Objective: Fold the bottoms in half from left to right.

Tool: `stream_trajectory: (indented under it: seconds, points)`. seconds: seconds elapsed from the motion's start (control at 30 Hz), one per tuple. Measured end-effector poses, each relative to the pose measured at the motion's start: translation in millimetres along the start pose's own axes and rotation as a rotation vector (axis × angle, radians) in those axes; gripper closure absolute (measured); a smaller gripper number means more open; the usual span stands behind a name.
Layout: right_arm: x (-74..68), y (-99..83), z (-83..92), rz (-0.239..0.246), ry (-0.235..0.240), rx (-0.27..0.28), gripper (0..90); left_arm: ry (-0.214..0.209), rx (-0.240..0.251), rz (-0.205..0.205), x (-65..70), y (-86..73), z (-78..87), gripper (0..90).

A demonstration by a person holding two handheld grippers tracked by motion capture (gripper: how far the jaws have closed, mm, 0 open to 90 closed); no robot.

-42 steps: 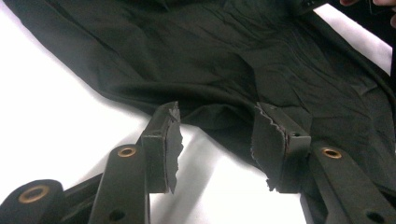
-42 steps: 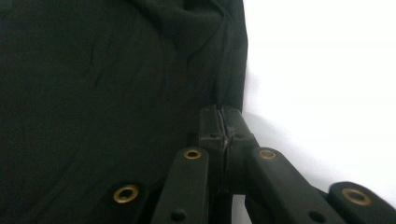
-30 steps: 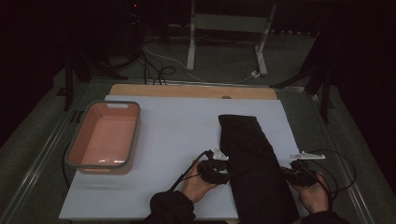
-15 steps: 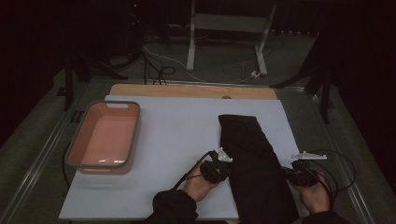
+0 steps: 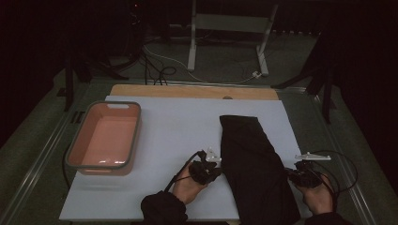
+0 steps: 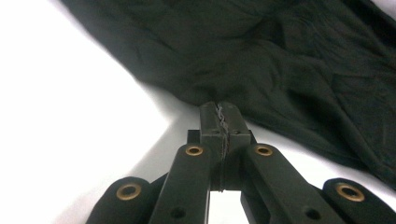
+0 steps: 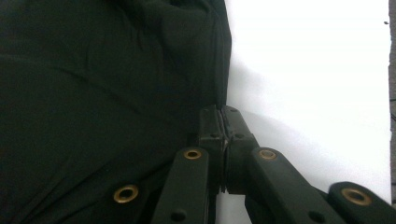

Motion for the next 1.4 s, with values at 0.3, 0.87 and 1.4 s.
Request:
stream_trajectory:
  seconds: [0.3, 0.87, 1.4]
  points:
    - [4.1, -1.2, -0.2, -0.011, -0.008, -0.001, 85.1, 0.002, 0.069, 0.074, -0.9, 12.1, -3.5, 60.7]
    - [-3.5, -23.0, 13.6, -0.001, 0.006, -0.044, 87.5, 0.040, 0.064, 0.147, 1.3, 19.0, -21.4, 30.9]
    - [1.8, -19.2, 15.3, 0.004, -0.013, -0.024, 86.5, 0.038, -0.010, 0.159, 9.9, 9.2, -44.7, 23.6]
Point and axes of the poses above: each handheld gripper's, and its own axes: z roughly backward along the jaws, y roughly out of its top, x roughly to its right, the point moved 10 cm from there along -z, roughly forward along the jaws, and after that the axes turned 8 degrees about x, right-handed, at the moved point
